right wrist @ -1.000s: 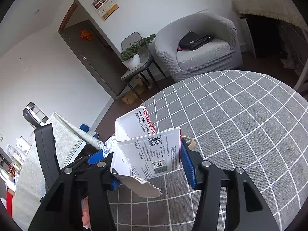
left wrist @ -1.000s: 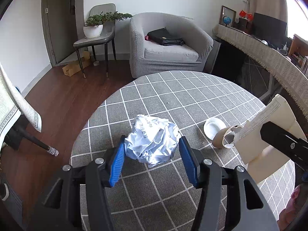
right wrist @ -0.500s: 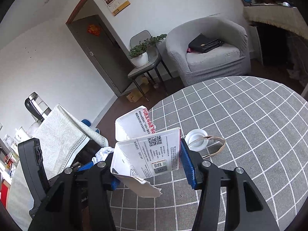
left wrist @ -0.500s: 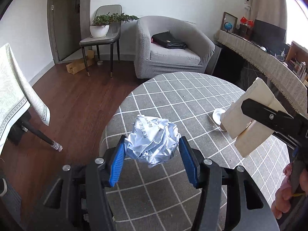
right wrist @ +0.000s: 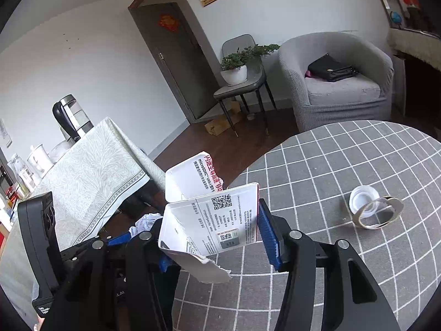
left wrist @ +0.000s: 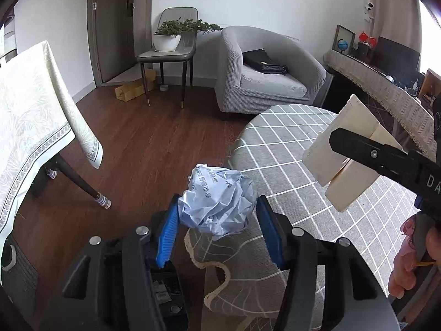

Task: Collect trash
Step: 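Carry paper ball in left tool and carton in right tool over teal bin, then open left tool to drop the paper ball into the teal bin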

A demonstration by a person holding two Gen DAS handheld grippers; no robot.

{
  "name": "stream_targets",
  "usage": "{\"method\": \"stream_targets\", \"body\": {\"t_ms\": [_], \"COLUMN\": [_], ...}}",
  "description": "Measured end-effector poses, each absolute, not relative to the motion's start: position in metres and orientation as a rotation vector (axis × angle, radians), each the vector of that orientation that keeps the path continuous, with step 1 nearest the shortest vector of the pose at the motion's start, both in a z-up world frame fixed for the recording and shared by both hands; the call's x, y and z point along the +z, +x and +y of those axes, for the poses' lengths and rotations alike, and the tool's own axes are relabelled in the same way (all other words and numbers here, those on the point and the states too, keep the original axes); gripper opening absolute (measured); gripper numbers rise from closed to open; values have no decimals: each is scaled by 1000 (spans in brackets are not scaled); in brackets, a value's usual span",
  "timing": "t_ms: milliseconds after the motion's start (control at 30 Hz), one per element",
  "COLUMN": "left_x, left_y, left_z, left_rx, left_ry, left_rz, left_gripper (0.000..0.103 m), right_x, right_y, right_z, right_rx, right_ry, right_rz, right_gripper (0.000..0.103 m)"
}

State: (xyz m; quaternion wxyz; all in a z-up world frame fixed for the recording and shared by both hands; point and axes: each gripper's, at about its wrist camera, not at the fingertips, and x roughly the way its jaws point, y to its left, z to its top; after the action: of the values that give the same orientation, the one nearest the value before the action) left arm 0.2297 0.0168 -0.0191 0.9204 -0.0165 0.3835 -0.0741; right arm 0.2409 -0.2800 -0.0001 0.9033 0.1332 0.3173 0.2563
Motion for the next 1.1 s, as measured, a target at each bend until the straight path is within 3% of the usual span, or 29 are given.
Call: {"method": "stream_targets", "body": {"t_ms": [400,1100], "left_x": [-50,-158], "left_y": [223,205], "left_z": [94,192], "left_rx": [-34,11], "left_ry": [-4,-92], "left_rz": [855,1178], "left_gripper": [58,58], "right_x": [-8,-46], "right_y": [236,216], "right_z": [-192,-79], "right_rx": [668,793], "right_ry": [181,34], "right_rz": [682,805], "right_gripper": [53,53]}}
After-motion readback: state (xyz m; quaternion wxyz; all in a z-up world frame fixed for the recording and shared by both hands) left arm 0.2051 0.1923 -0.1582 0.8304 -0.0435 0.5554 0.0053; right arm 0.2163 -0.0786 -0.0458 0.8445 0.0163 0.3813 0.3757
